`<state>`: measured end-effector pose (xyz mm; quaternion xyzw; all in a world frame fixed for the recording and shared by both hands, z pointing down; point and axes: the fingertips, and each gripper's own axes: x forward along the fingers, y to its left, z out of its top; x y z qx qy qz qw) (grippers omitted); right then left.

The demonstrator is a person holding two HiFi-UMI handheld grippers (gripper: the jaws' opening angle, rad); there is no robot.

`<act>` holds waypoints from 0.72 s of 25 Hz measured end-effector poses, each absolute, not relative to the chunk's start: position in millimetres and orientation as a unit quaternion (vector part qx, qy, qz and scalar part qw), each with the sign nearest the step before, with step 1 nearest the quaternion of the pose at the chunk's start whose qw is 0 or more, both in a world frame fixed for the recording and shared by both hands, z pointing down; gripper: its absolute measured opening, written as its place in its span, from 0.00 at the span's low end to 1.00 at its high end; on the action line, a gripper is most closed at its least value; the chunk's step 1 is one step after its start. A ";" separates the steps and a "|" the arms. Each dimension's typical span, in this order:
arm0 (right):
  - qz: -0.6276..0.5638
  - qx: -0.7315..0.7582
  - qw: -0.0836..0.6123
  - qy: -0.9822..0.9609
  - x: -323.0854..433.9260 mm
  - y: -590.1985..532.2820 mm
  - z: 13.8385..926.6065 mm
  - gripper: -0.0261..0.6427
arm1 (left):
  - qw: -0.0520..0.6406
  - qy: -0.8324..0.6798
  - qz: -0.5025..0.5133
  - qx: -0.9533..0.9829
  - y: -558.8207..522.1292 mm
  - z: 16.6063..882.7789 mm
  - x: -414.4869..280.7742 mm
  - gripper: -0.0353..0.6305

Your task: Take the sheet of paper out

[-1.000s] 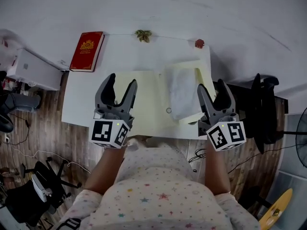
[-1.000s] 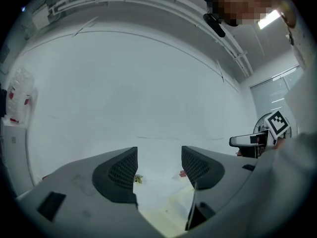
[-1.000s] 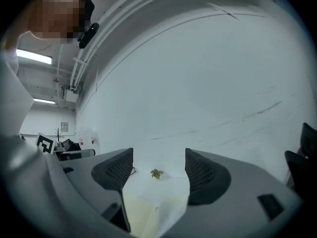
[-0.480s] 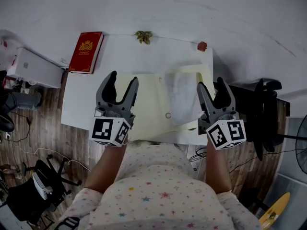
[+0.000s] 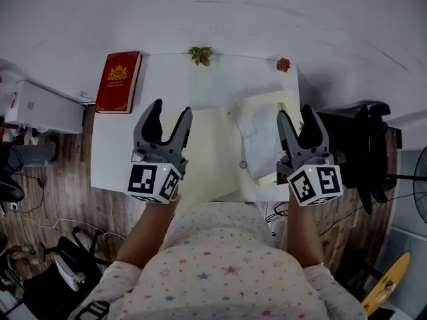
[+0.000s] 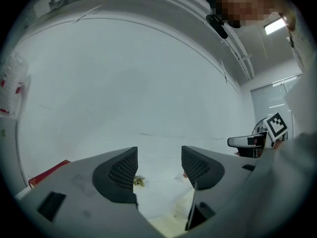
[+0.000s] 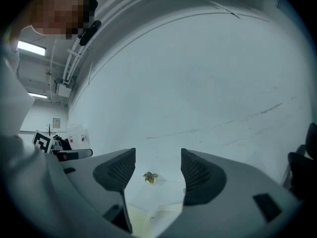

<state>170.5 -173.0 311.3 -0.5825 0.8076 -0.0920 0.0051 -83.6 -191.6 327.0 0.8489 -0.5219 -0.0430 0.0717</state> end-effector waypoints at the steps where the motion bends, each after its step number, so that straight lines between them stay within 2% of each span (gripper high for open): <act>1: -0.092 -0.586 0.003 0.805 167.5 -173.6 312.3 0.46 | 0.073 -0.519 -0.043 0.851 -193.4 328.2 -86.2 0.44; 18: -0.106 -0.590 -0.014 0.800 166.2 -184.4 329.2 0.45 | 0.098 -0.533 -0.038 0.840 -201.5 347.7 -97.5 0.44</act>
